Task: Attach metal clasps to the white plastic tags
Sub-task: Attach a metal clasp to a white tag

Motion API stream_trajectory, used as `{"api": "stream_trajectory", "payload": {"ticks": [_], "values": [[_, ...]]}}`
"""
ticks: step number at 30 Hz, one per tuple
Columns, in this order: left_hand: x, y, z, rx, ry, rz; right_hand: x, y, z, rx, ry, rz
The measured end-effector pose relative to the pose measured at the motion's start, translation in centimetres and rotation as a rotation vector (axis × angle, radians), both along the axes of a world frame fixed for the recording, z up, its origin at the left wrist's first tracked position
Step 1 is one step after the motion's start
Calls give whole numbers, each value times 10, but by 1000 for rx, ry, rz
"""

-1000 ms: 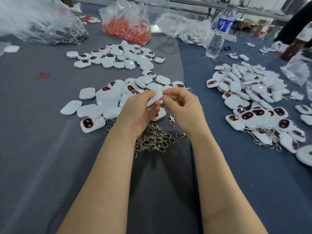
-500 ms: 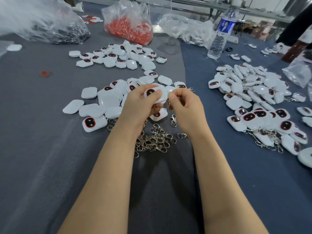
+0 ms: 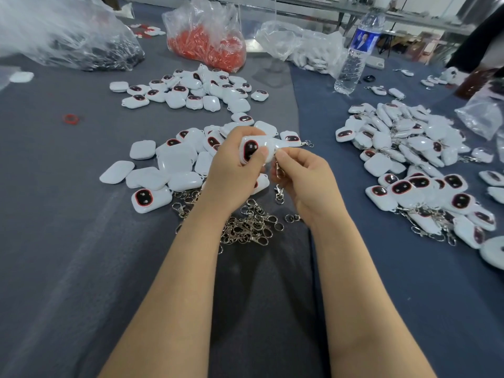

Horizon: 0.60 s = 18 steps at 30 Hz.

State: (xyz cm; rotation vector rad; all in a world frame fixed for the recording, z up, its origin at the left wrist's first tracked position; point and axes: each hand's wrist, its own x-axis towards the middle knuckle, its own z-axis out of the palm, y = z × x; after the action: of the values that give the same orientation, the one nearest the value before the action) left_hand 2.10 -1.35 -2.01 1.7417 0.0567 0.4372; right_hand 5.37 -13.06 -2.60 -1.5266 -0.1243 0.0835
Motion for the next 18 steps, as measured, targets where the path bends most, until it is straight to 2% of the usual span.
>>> {"api": "stream_trajectory", "payload": {"ticks": [4,9,13,18], "values": [[4,0,2,-560,170,18,-3,-1,3,-175,-173,15],[6,6,4,-894,251,-133,-7,0,9,-247,-253,64],[5,6,4,-962,270,-185,-9,1,11,-253,-261,21],[6,4,2,-778,235,-56,-8,5,10,-60,-129,-5]]}}
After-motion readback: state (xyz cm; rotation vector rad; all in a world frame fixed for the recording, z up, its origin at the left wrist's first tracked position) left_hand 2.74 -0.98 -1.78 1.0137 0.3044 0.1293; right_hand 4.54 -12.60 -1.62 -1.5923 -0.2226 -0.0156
